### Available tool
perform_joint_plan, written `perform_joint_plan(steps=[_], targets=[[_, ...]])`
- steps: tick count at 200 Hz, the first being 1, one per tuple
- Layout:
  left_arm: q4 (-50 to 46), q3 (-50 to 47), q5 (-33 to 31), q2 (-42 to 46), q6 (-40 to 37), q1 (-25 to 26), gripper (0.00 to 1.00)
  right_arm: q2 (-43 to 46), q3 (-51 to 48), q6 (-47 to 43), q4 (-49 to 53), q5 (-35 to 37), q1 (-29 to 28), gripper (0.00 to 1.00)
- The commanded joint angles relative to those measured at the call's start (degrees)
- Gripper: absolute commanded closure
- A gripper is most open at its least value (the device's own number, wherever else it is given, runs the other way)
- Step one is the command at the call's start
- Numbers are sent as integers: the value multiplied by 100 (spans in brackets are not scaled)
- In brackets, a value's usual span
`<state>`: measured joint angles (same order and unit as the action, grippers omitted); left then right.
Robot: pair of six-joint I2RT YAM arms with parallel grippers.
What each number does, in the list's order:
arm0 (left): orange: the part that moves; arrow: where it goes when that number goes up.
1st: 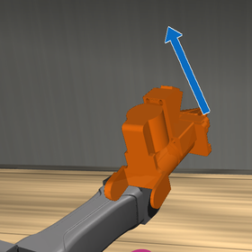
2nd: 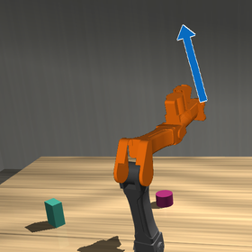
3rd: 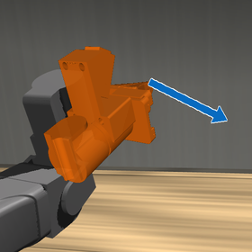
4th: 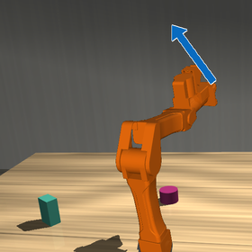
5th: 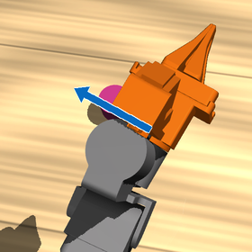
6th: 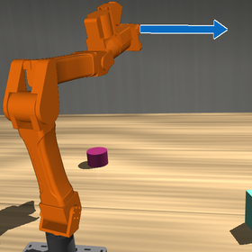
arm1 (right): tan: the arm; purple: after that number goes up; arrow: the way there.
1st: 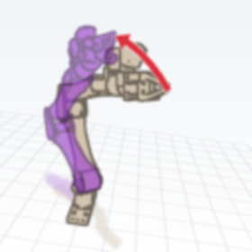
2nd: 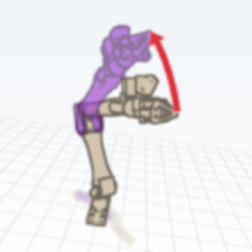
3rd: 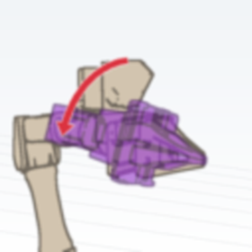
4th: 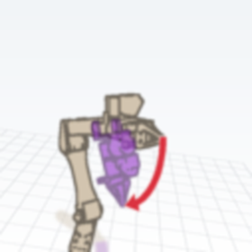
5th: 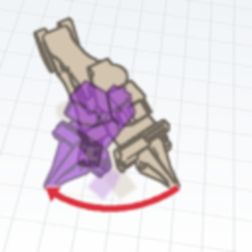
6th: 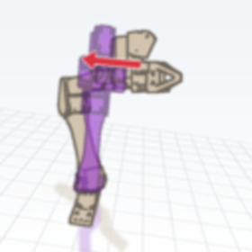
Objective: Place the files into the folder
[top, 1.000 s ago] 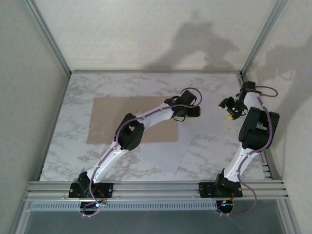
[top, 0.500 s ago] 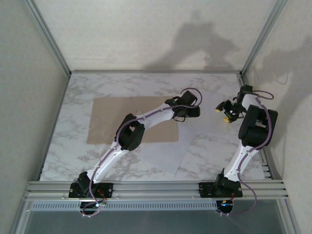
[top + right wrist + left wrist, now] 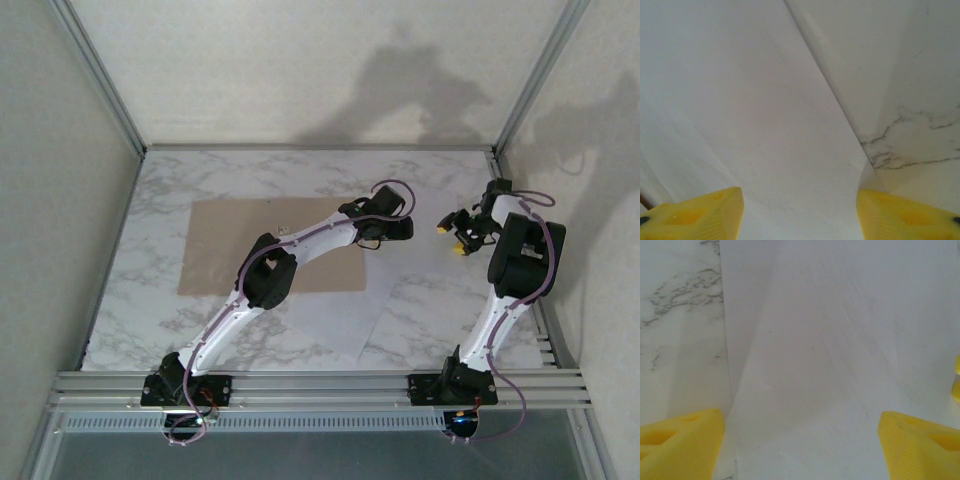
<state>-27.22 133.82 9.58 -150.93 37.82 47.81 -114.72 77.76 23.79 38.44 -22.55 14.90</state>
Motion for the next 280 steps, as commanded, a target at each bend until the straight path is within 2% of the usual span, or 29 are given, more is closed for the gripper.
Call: perform_joint_plan(steps=[1,116,177,215,280], targets=[[-279,82,226,-257,163,53,17,-173,-220,178,10,-180,-120,38],[-285,9,380,-250,261,-11,9,-191,-577,695,-533,-940,-226,38],[-38,-101,720,-239,493,-37,7,-165,-734,910,-774,-1213,-272,38],[-47,-106,715,-234,541,-45,8,-139,-795,1084,-911,-1391,-302,38],[34,-135,806,-236,673,-61,16,-86,-832,1280,-1028,-1577,-434,38]])
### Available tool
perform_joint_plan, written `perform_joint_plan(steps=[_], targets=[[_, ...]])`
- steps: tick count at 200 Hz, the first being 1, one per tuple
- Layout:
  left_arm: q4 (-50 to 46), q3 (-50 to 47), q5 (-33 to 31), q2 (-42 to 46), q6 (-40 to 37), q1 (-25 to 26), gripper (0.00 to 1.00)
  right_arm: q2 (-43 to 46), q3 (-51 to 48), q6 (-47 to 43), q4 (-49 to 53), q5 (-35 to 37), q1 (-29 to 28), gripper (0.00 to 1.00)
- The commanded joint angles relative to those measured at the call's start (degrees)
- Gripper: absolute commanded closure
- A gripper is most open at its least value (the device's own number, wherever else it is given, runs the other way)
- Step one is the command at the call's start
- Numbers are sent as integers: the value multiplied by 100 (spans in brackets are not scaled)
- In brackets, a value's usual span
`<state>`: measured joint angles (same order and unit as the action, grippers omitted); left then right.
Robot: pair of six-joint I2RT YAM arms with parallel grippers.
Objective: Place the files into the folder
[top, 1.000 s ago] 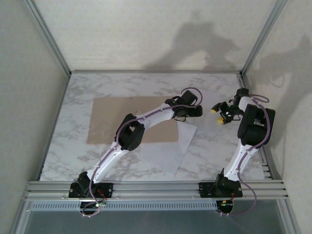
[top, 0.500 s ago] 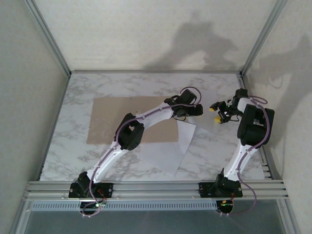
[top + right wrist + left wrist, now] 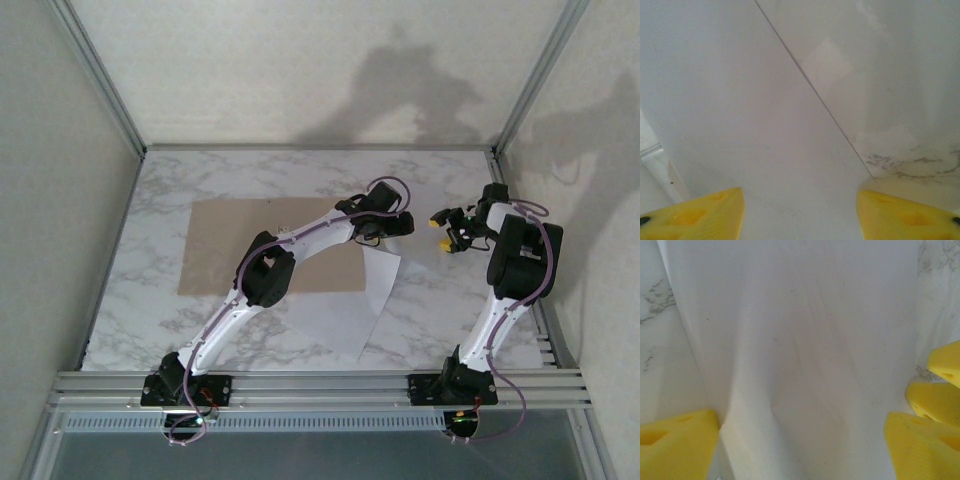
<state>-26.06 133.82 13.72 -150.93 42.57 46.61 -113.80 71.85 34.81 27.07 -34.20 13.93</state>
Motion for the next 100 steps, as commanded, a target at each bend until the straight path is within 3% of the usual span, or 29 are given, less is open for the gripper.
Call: perform_joint_plan(steps=[1,100], targets=[[-82,-140,390,-236,203,59,17,-178,-247,177,107,-408,-338,38],[63,-198,561,-210,401,33,28,-20,-306,351,18,-545,-422,38]])
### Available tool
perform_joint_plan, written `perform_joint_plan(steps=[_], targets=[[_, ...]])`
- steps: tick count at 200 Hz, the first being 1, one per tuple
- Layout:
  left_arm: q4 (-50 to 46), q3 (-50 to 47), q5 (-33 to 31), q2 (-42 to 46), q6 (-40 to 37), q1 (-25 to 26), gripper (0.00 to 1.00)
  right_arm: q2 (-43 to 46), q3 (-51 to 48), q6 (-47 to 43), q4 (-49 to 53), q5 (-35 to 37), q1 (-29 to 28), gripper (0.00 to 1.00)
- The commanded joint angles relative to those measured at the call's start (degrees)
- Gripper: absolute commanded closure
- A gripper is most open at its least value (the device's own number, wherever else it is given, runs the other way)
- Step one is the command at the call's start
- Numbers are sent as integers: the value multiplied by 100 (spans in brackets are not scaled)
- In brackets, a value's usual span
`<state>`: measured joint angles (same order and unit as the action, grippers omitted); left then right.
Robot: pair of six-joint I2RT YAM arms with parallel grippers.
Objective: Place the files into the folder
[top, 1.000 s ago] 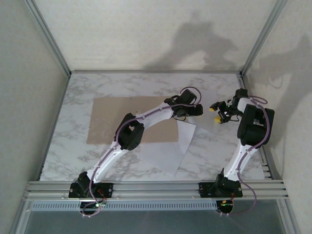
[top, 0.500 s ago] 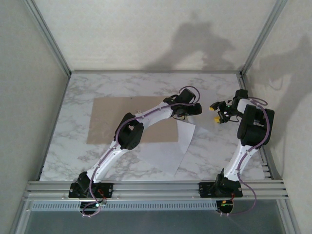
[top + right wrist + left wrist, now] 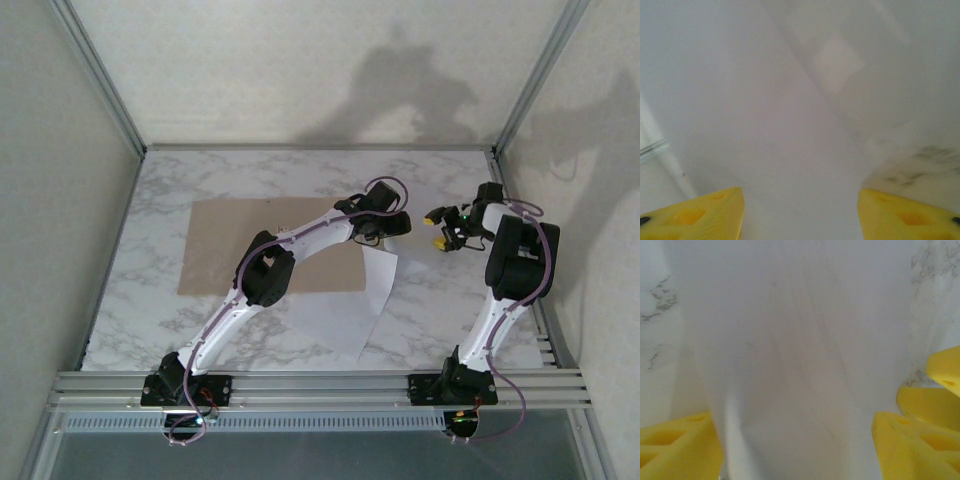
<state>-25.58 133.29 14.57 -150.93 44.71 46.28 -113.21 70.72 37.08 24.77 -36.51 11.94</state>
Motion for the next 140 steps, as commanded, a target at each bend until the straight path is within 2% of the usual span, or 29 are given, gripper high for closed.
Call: perform_joint_plan(steps=[1,51,106,140], targets=[[12,-146,481,-209,187,66,28,-74,-191,128,252,-317,-226,38],[163,-318,545,-128,291,43,38,0,-146,93,339,-295,-223,38],[352,-540,632,-18,387,1,42,33,-127,105,368,-304,-227,38],[462,-633,720,38,464,-28,50,151,82,72,535,-330,-222,38]])
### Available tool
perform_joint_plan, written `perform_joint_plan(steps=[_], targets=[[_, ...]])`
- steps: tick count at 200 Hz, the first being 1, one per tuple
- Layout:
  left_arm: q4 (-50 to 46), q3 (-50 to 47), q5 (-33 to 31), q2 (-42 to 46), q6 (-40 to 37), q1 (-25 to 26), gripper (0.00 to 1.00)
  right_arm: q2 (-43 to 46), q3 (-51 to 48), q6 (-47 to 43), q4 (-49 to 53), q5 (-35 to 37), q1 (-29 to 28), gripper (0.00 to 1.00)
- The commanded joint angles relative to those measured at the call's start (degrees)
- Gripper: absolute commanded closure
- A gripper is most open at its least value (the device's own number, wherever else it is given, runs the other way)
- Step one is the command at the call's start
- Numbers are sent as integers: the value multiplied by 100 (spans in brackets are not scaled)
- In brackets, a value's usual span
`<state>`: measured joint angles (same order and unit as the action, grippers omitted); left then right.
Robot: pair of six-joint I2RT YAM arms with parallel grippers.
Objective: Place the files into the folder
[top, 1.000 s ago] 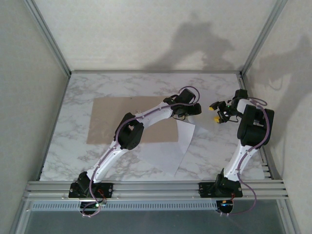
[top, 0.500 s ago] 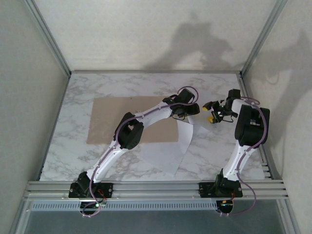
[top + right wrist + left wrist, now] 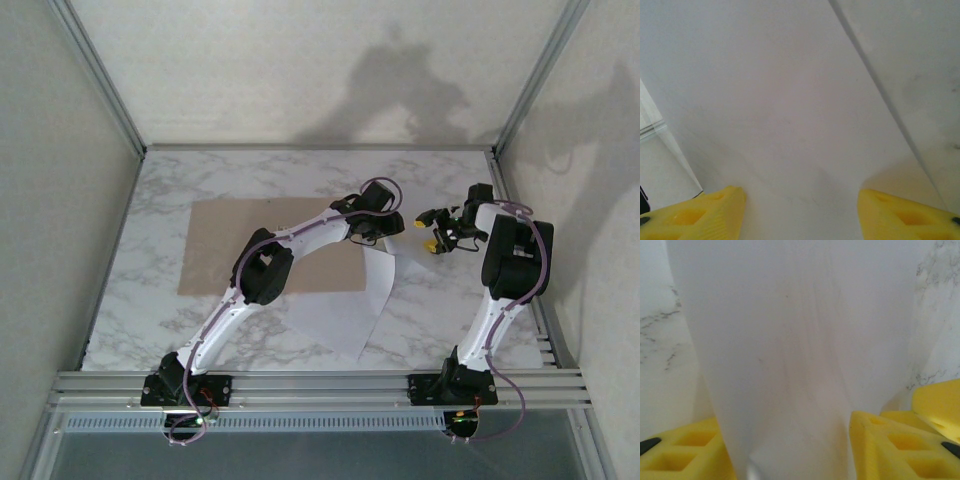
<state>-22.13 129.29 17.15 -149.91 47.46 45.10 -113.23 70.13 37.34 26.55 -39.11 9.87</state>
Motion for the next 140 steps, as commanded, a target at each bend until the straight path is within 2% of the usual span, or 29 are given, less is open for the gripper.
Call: perform_joint_plan(steps=[1,28,74,140], targets=[[119,-231,464,-61,187,88,50,153,150,45,368,-68,-17,38],[188,-290,524,-31,256,78,56,306,355,36,536,-87,-7,37],[425,-492,666,116,384,22,59,742,417,44,694,-223,114,36],[848,-661,953,320,684,-37,64,1546,-46,330,407,-950,605,35]])
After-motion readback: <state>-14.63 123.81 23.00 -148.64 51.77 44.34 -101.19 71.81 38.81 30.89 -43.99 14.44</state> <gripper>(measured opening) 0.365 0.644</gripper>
